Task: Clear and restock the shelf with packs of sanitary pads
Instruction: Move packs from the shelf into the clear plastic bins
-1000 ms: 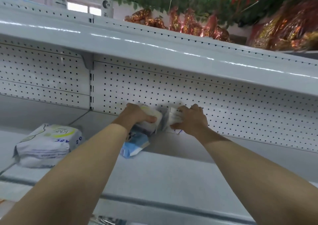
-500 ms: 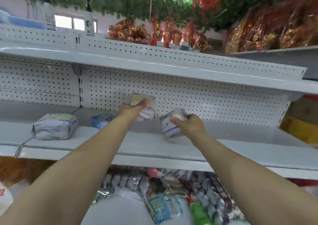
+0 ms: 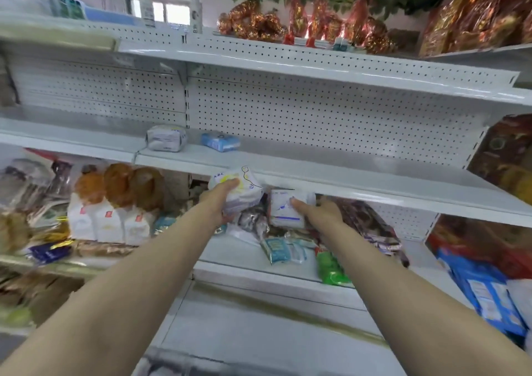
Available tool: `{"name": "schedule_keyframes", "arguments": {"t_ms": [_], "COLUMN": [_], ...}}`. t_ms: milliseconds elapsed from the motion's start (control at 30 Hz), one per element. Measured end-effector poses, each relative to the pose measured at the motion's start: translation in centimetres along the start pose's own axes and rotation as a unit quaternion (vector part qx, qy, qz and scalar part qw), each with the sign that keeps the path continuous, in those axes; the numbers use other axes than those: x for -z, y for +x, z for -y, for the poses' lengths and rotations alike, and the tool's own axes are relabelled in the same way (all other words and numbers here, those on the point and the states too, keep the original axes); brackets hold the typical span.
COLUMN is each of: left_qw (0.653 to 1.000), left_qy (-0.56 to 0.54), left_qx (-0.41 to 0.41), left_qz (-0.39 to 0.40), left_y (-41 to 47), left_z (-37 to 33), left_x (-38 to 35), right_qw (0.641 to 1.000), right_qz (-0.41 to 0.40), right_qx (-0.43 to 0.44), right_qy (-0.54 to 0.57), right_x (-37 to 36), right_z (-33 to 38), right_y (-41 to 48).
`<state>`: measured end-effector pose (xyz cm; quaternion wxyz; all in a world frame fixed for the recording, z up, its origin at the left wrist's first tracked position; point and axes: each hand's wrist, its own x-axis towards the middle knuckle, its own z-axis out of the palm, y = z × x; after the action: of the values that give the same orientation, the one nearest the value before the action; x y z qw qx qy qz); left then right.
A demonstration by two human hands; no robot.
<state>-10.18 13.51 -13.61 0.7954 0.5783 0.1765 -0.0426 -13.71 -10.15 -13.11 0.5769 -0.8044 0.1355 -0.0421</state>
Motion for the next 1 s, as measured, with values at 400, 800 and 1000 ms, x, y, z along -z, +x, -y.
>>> {"name": "schedule_keyframes", "arguments": {"t_ms": [400,800,1000], "left_qw": [0.994,0.965,0.949], "left_qy": [0.048,0.086,0.106], "left_qx": [0.089,0.248,0.291], "left_qz": [-0.036,-0.015,-0.054], "left_y": [1.8,13.2,16.4], "left_z": [10.2,17.5,20.7], "left_x": [11.5,28.3,35.7], "right_qw": [0.981,0.921,0.898], "right_qz": [0.067,0.112,0.136], "right_qx": [-0.162,-0.354,-0.405], "right_qy": [0.083,0.120,0.109], "right_x": [-9.5,-28.9,-36.4], "right_z": [-11.6,-22.0,-25.4], "right_y": [-2.5,-1.3,-2.7]}}
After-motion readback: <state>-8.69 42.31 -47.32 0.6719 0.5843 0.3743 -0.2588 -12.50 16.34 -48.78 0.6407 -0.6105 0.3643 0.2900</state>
